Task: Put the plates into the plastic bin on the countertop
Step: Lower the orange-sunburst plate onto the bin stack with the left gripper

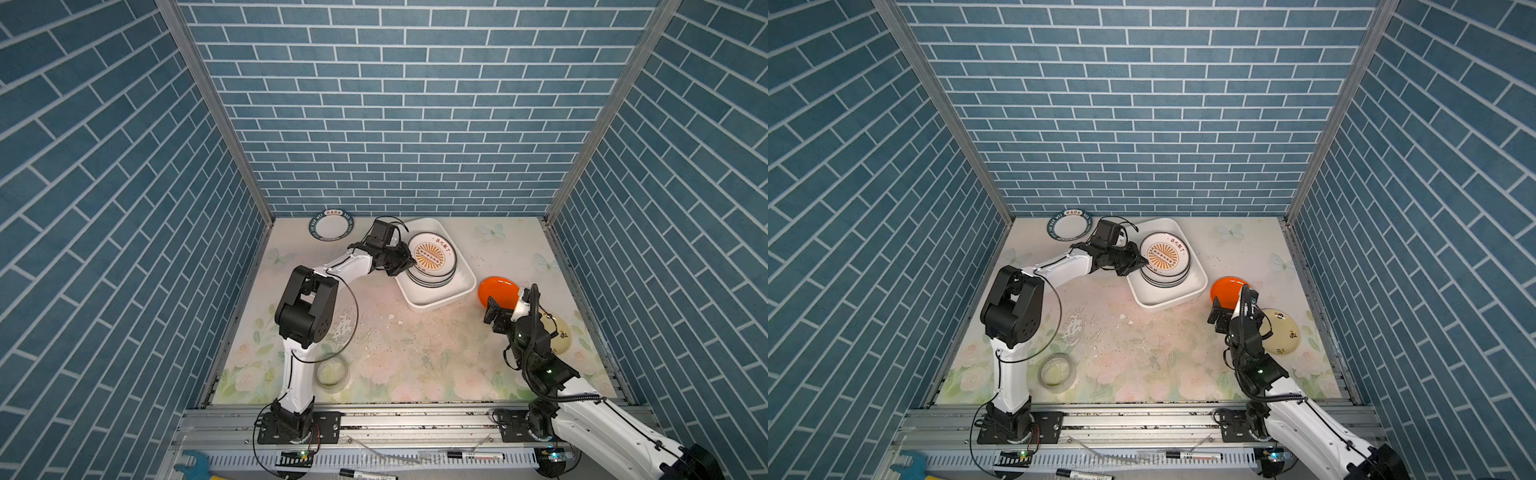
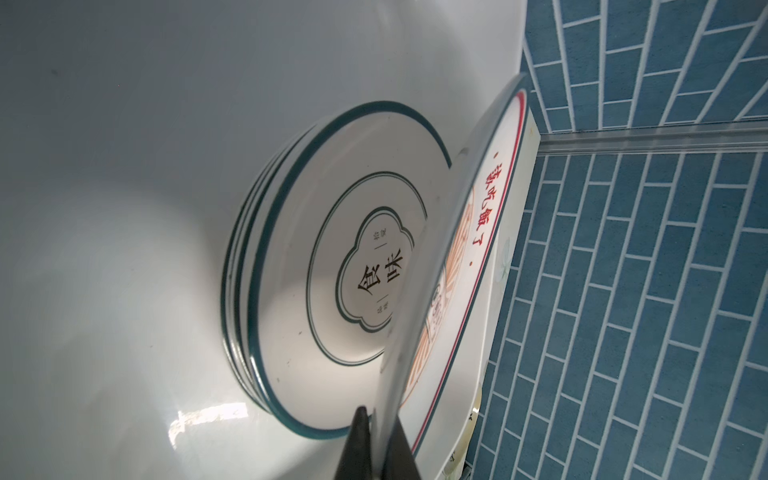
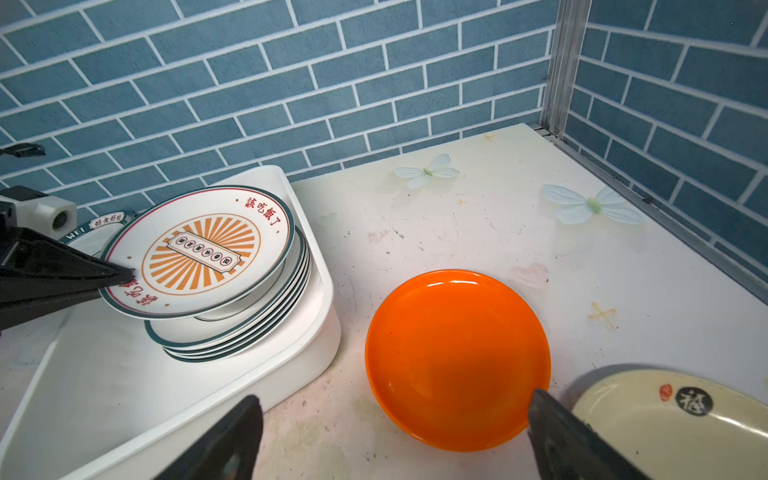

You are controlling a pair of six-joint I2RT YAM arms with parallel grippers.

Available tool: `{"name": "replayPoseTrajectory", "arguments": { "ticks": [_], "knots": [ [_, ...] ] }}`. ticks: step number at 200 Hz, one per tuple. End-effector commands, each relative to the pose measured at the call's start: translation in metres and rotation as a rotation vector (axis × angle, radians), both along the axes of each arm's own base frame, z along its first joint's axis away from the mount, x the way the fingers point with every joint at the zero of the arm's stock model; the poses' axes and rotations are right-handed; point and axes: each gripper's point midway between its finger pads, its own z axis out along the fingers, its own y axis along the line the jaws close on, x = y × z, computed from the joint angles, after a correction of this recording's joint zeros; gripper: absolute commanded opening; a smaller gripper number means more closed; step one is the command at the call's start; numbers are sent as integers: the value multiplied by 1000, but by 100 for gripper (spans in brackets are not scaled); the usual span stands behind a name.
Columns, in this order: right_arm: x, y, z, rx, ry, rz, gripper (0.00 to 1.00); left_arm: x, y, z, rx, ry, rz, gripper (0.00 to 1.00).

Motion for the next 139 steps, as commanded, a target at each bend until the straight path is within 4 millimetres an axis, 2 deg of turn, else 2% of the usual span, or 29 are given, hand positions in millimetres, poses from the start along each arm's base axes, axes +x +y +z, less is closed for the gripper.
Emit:
{"name": "replayPoseTrajectory", "arguments": {
  "ticks": [1,92,139],
  "knots": [
    [4,-3,7,-17,-8,-22,98,4,-8,5,-18,-13,-19,6],
    [4,-2,4,-22,-1,-22,99,-1,-2,-15,27,32,-13,6],
    [6,-1,4,-26,8,-18,99,-8,-5,-25,43,68,-32,16]
  ]
}}
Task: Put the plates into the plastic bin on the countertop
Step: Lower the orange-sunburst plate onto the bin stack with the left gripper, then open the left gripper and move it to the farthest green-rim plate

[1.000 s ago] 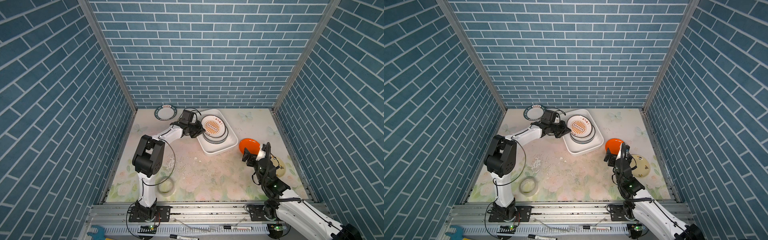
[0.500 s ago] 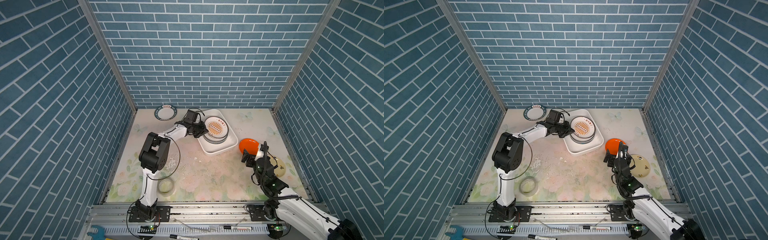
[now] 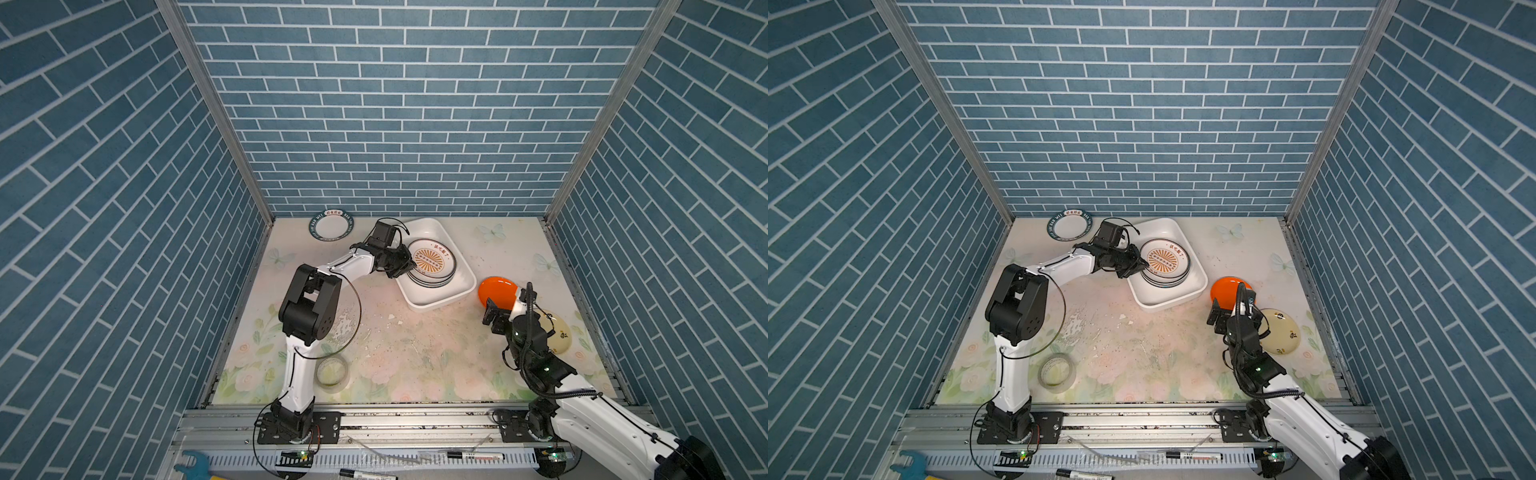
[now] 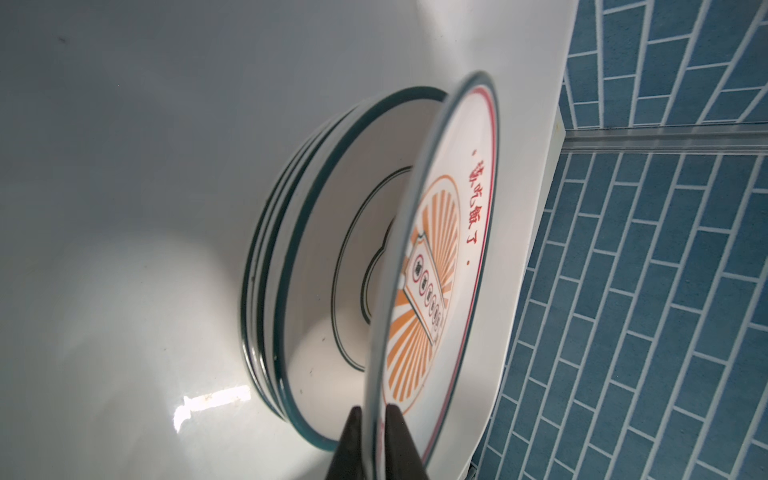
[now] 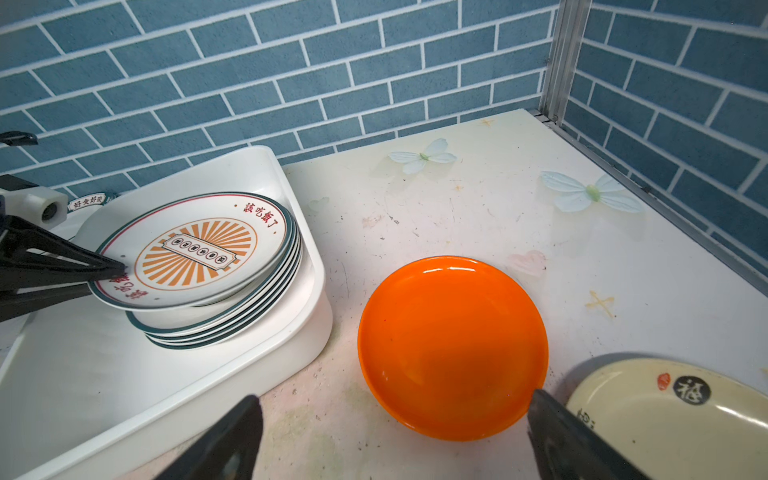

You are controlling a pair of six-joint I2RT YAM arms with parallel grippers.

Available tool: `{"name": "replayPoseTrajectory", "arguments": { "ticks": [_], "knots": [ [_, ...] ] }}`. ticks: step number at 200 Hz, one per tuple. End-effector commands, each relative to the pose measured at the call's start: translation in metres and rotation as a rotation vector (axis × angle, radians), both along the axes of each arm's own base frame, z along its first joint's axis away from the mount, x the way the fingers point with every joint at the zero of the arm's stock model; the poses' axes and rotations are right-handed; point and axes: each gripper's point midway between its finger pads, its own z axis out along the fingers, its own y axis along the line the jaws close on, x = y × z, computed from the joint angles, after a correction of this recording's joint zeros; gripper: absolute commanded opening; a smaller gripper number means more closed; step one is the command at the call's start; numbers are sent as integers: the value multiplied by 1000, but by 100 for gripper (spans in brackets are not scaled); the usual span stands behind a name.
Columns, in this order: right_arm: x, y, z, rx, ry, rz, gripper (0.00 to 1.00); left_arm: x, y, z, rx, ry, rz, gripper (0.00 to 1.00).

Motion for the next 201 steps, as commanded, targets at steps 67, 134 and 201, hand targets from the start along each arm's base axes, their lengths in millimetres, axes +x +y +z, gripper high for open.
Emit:
{"name": "replayPoseTrajectory", "arguments": {
  "ticks": [67,134,201],
  "knots": [
    [4,-2,14,-3,-29,-20,98,-1,-7,-9,69,27,-43,33],
    [4,-3,15,0,-31,-22,99,-3,-3,-1,159,19,-63,61],
    [3,-4,17,0,-40,-26,98,-11,-3,-5,218,38,-91,74]
  ]
}}
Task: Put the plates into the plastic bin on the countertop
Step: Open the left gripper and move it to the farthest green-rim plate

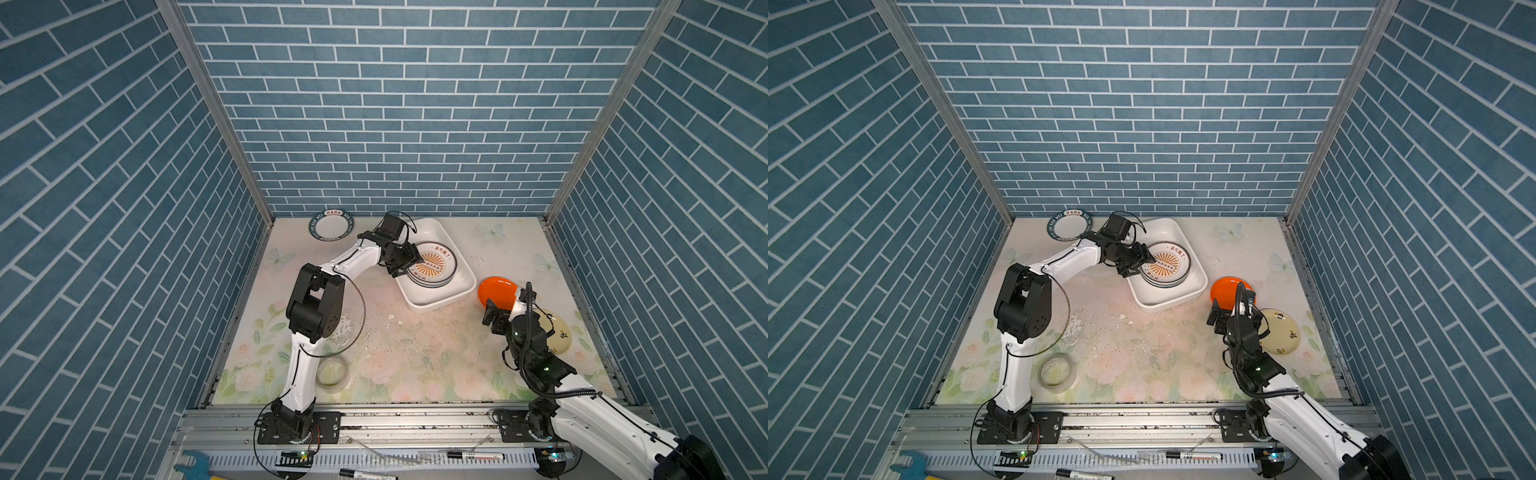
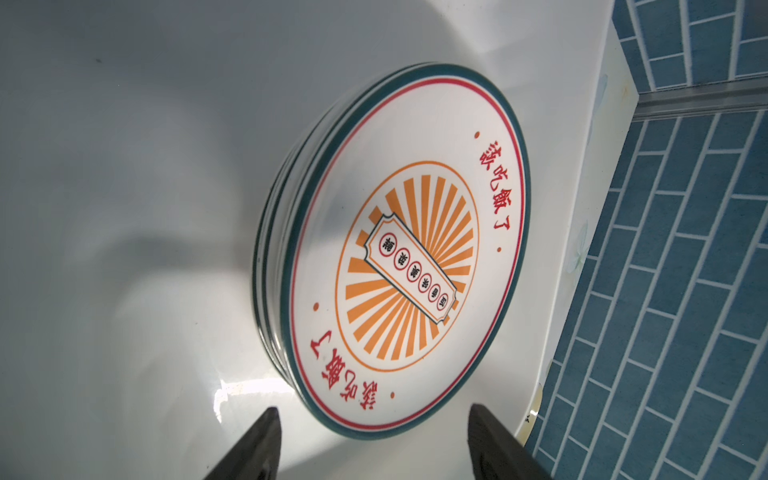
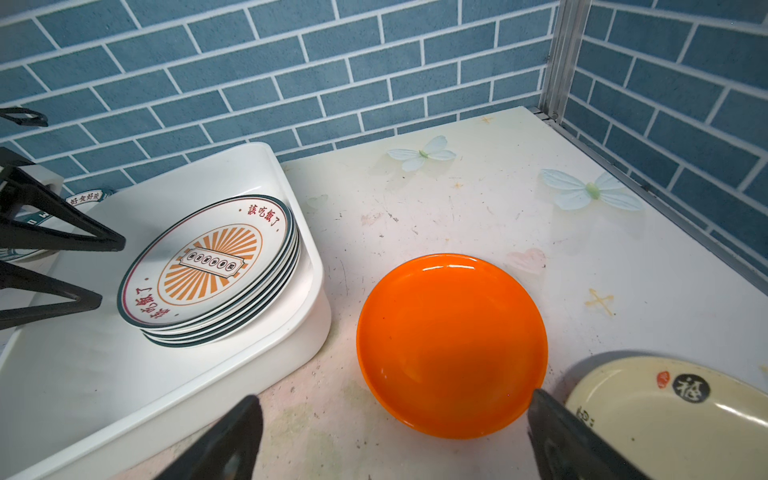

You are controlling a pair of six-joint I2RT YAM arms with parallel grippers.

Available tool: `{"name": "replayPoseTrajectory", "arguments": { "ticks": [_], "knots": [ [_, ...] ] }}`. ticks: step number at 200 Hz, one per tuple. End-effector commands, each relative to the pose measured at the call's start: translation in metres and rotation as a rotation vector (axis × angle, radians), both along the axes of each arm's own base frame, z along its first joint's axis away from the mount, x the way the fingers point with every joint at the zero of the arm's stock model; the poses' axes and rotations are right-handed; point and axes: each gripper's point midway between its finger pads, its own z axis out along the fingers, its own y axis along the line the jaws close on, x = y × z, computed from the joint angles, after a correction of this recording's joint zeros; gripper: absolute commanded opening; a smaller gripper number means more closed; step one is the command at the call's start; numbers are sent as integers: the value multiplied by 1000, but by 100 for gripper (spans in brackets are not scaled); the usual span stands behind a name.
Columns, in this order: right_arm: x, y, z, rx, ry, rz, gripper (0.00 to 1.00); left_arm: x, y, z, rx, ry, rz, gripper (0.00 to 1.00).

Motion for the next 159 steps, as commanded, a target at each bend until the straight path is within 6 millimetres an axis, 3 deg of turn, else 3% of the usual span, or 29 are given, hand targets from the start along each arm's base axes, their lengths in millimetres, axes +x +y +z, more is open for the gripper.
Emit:
{"name": "replayPoseTrajectory", "arguments": {
  "ticks": [1,35,81,123,159],
  "knots": [
    [3,-4,15,-3,-36,-26,99,-7,0,-12,49,23,-24,74],
    [3,-3,15,-1,-36,-19,98,-2,-5,3,9,-35,-11,78],
    [4,8,16,9,-37,44,98,6,11,64,38,-225,12,84],
    [4,23,18,20,-39,120,98,10,52,111,67,-372,94,88],
    [1,48,29,54,-70,264,98,17,109,116,67,-411,237,92]
  ]
}}
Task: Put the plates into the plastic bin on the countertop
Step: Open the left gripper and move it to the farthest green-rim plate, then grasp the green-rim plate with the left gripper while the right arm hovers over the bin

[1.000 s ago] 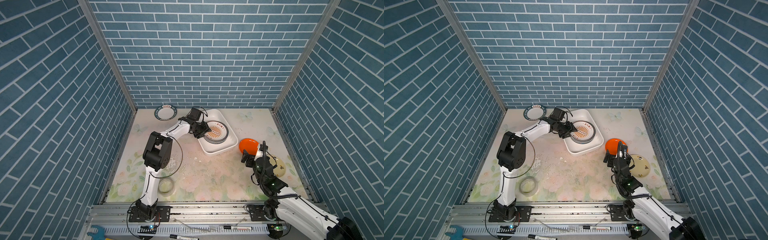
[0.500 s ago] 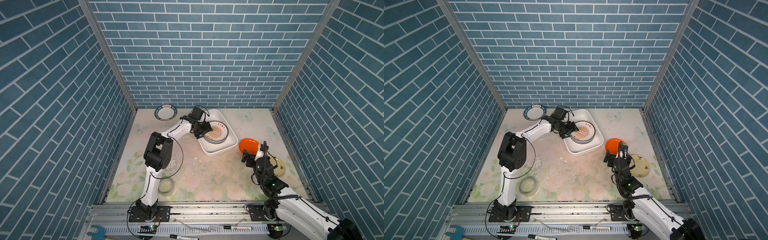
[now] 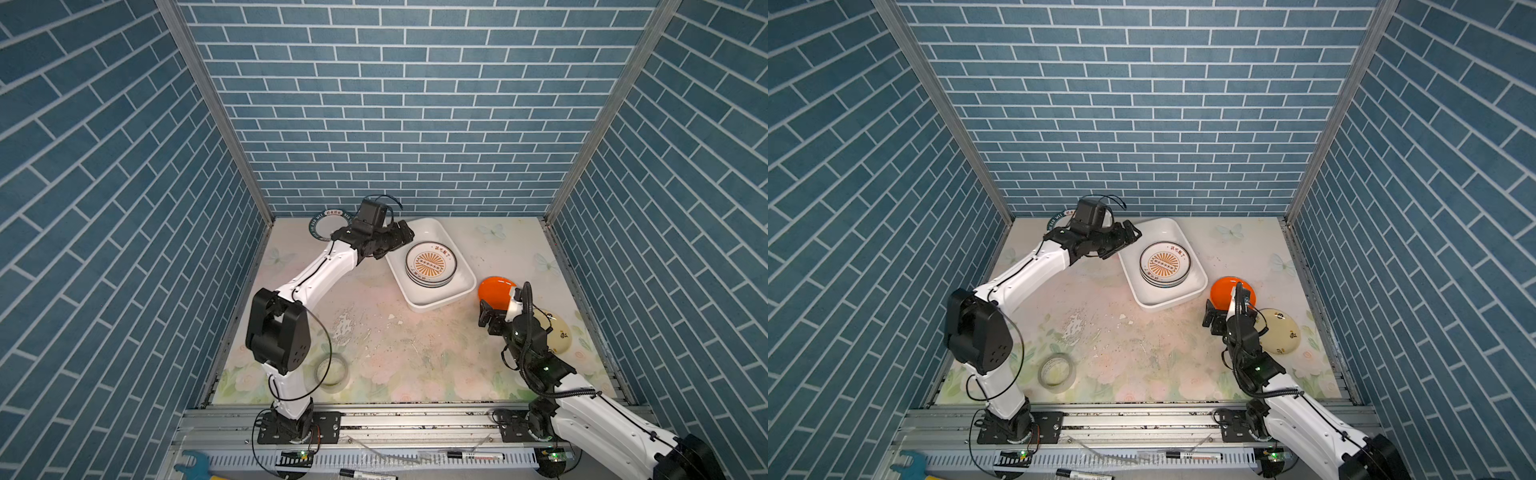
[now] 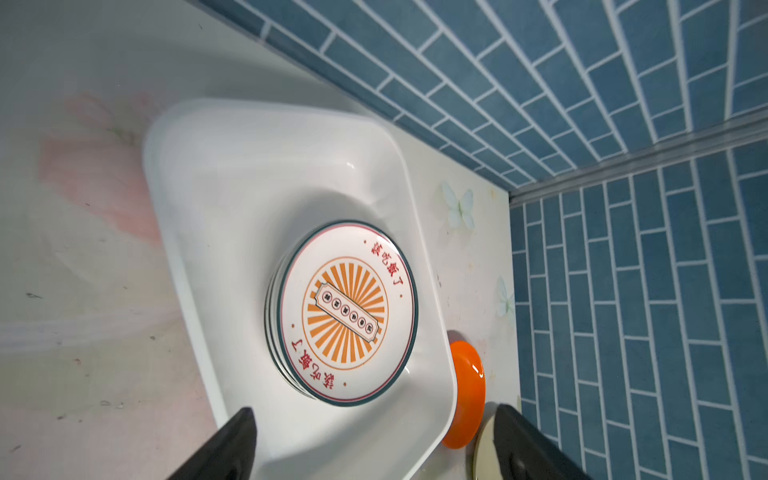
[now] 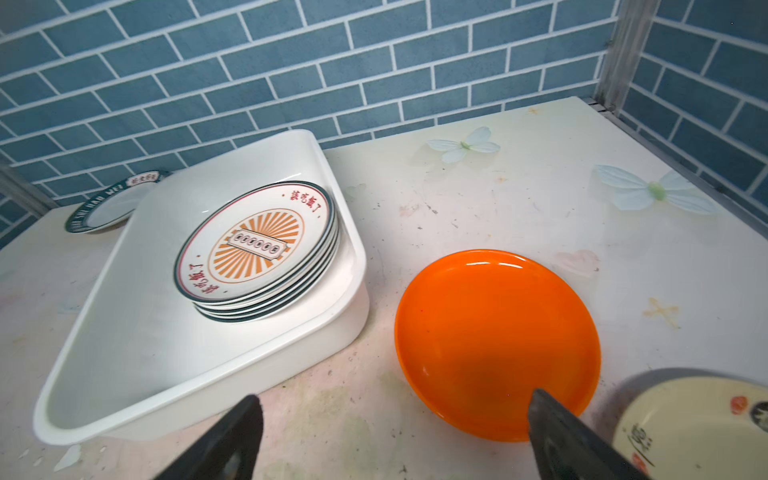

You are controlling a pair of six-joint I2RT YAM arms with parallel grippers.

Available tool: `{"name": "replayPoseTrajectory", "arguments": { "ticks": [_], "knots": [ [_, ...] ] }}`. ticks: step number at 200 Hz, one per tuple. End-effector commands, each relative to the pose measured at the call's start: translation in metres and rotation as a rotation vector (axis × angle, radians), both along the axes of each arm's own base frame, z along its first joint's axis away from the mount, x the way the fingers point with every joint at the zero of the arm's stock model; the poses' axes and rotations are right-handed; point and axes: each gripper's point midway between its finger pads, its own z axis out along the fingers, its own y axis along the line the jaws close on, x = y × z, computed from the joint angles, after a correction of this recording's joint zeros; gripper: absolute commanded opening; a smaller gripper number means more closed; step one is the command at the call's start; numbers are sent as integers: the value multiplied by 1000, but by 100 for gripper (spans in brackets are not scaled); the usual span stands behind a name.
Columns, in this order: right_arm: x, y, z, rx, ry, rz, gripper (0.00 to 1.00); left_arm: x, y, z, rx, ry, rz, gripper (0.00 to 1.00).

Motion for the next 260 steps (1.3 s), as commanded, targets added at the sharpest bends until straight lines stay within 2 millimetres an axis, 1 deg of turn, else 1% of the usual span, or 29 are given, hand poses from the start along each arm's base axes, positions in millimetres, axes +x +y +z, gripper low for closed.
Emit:
{"name": "replayPoseTrajectory", "arguments": {
  "ticks": [1,14,24,42,69,102,113,128,144,159,178,209,231,260],
  "knots": [
    [3,22,28,28,-72,118,98,14,44,-15,31,-10,113,92],
    [4,32,33,34,-57,161,98,15,64,-17,35,-11,152,93],
    [6,41,40,51,-40,197,98,17,79,-20,28,-11,180,99],
    [9,59,53,148,-12,249,98,21,105,-26,11,-13,226,100],
    [12,95,75,321,4,364,99,28,149,-40,-26,-8,335,100],
    [11,148,96,335,13,489,99,39,198,-61,-58,26,441,100],
    [7,169,102,349,26,562,99,42,213,-72,-51,42,475,100],
    [7,191,108,375,47,630,99,49,231,-86,-54,61,516,100],
    [6,210,112,401,57,688,99,59,244,-102,-77,86,542,100],
    [7,224,117,418,56,726,99,68,253,-118,-102,107,565,99],
    [6,240,124,430,52,782,99,81,265,-132,-137,106,598,99],
    [0,264,132,446,43,867,99,102,274,-151,-186,117,618,97],
    [-3,275,134,448,46,893,99,114,277,-164,-194,134,625,95],
    [-1,282,133,452,47,895,99,126,279,-182,-205,162,645,92]
  ]
}}
